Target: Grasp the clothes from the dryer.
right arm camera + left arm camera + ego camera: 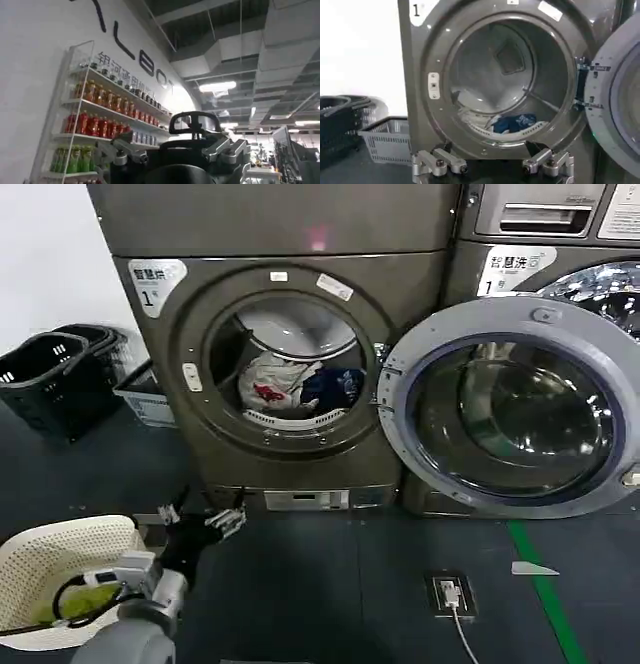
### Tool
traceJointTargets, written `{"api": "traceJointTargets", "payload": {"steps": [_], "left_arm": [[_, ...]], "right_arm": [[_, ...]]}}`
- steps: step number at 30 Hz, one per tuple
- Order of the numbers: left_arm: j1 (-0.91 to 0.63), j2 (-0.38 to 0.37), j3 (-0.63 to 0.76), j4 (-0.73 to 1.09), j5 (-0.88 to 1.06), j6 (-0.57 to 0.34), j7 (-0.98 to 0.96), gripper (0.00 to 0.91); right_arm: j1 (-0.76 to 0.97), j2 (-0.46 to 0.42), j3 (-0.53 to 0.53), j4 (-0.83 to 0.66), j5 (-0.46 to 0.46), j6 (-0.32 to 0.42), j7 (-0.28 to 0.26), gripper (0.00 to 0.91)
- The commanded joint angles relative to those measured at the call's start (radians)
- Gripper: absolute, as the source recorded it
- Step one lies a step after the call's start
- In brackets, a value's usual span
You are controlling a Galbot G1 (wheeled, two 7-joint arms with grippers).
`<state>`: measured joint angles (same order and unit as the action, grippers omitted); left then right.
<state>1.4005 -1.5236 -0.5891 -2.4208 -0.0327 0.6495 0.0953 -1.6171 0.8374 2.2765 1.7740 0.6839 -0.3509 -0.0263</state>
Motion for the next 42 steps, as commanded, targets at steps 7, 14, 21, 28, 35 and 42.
{"api": "traceJointTargets", "payload": {"steps": [7,14,21,28,35,42], "left_arm": [[-0.009,-0.004,0.002,-0.004,-0.005,-0.001,0.001,0.907],[-0.009,-0.004,0.003,-0.002,0.009,-0.004,0.012,0.907],[-0.009,-0.005,0.003,-0.005,0.011,-0.001,0.013,0.907],[-0.007,0.002,-0.001,-0.011,0.007,0.001,0.014,0.907],[-0.005,0.003,0.005,-0.012,0.009,0.000,0.016,0.907],[-0.006,0.002,0.014,-0.014,0.023,-0.005,0.032,0.907]], "right_arm": [[0.013,0.004,-0.004,0.009,0.001,0.015,-0.001,0.907],[0.020,0.001,-0.004,0.004,0.003,0.014,-0.001,0.907],[0.017,0.002,-0.003,0.006,0.005,0.014,-0.001,0.907],[0.008,0.000,0.005,0.010,0.012,0.015,-0.003,0.907],[-0.001,0.001,0.008,0.018,0.021,0.015,-0.006,0.907],[-0.003,0.004,0.009,0.030,0.035,0.015,-0.013,0.907]]}}
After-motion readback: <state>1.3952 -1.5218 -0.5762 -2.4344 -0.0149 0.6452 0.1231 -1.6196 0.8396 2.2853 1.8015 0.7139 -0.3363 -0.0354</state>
